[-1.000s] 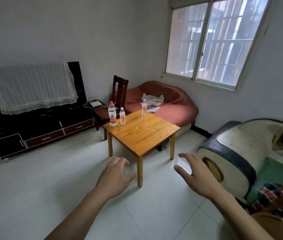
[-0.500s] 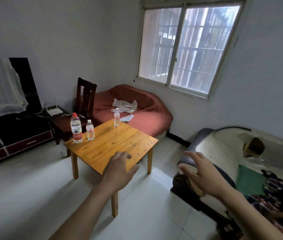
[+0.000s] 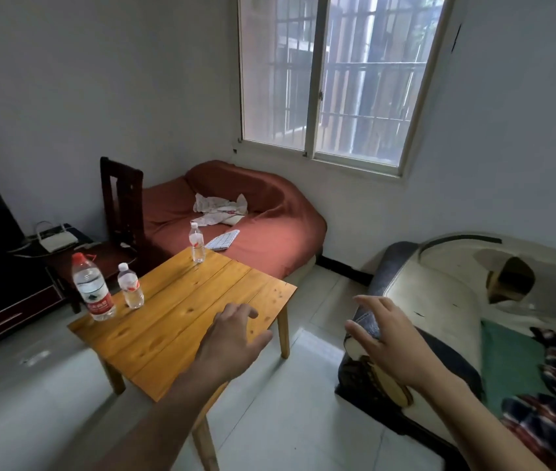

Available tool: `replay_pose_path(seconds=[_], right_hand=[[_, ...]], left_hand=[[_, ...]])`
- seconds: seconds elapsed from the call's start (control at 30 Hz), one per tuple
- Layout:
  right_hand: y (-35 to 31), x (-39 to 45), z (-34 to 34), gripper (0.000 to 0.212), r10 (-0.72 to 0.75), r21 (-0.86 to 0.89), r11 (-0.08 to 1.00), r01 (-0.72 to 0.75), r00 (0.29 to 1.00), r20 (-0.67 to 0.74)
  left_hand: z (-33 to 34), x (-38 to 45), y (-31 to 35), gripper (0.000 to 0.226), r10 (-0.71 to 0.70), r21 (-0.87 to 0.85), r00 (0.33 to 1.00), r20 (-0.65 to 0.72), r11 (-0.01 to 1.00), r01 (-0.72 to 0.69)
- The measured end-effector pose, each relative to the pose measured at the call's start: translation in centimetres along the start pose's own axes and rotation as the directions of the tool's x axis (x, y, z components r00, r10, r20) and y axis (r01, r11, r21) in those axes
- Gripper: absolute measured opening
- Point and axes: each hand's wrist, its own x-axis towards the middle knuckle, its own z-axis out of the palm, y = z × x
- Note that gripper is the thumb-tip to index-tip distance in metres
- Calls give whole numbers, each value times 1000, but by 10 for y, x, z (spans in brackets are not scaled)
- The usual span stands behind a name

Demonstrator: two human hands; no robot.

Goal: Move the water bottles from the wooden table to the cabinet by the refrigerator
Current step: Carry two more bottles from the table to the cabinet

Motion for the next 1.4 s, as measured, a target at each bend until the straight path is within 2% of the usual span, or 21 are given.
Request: replay_pose_path(seconds=[0.3, 0.4, 0.7, 1.0, 1.1, 1.23, 1.4], right_hand=[[57, 161, -1, 58, -85, 49, 995, 83, 996, 35], [68, 200, 1, 57, -102, 63, 993, 98, 993, 60], [69, 338, 44, 60, -156, 24, 988, 154, 972, 176], [26, 505, 76, 57, -236, -97, 959, 267, 939, 250], [9, 549, 98, 57, -267, -52, 956, 289, 930, 254], [-11, 595, 141, 57, -330, 3, 937, 350, 879, 345], [-29, 665, 195, 56, -414, 74, 903, 423, 812, 410]], left_hand=[[29, 146, 35, 37, -2, 35, 993, -114, 999, 6], [32, 182, 30, 37, -36, 44, 994, -107, 998, 40], [53, 300, -23, 39, -148, 4, 985, -91, 989, 149], [33, 439, -98, 39, -233, -135, 960, -154, 968, 214], [27, 463, -125, 39, -292, -138, 943, -160, 952, 272], [17, 481, -162, 37, -387, -137, 909, -158, 920, 368], [1, 508, -213, 37, -543, -138, 811, -217, 840, 525]])
